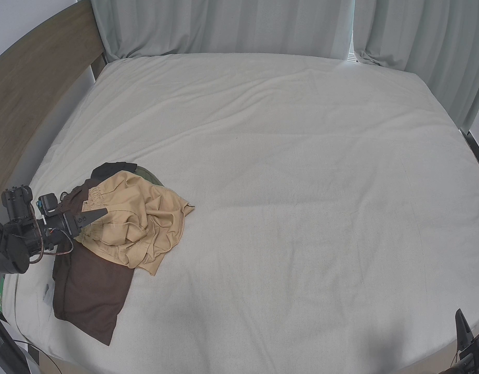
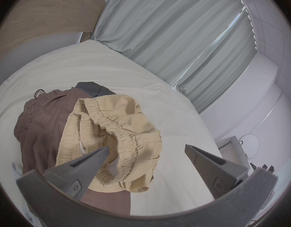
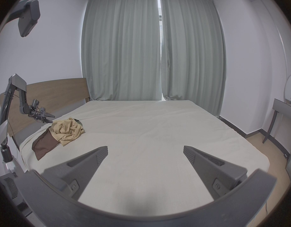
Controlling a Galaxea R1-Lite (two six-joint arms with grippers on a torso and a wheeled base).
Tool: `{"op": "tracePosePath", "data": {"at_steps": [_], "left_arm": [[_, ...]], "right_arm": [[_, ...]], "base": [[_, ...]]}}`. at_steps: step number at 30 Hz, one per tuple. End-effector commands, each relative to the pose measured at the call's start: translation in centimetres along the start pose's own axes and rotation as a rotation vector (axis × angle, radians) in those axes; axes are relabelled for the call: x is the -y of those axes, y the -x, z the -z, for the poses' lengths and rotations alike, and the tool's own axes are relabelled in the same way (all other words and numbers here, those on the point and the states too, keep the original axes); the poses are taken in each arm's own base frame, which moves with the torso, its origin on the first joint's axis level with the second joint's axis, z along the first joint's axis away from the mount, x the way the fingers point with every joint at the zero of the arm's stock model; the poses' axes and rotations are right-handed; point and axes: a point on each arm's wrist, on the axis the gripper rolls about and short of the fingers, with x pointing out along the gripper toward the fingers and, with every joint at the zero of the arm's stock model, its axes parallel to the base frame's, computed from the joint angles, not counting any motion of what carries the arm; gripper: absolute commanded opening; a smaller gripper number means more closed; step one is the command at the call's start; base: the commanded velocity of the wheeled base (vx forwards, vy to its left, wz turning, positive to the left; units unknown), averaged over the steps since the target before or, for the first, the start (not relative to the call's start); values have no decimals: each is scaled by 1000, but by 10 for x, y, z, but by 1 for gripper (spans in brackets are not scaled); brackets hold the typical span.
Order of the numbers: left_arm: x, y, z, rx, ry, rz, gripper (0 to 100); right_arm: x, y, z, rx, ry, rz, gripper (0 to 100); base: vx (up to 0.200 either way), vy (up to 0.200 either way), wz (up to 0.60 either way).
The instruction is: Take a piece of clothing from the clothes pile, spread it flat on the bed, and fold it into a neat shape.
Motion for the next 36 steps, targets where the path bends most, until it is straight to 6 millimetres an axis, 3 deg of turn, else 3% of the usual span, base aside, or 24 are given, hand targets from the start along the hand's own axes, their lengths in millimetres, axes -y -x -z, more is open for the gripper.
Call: {"op": "tracePosePath", "data": {"at_steps": [1,21,36], "left_arm": [[-4,-5,5,-15,13,4,100],[14,-25,12,-60,-12,90,100],[15,-45,24,-77,-28,121,100]], "right_arm": [[0,0,5,-2,0,-1,100],[0,0,5,-2,0,-3,100],[0,0,5,-2,0,-3,100]], "base": [[0,0,0],[0,0,0],[0,0,0]]}}
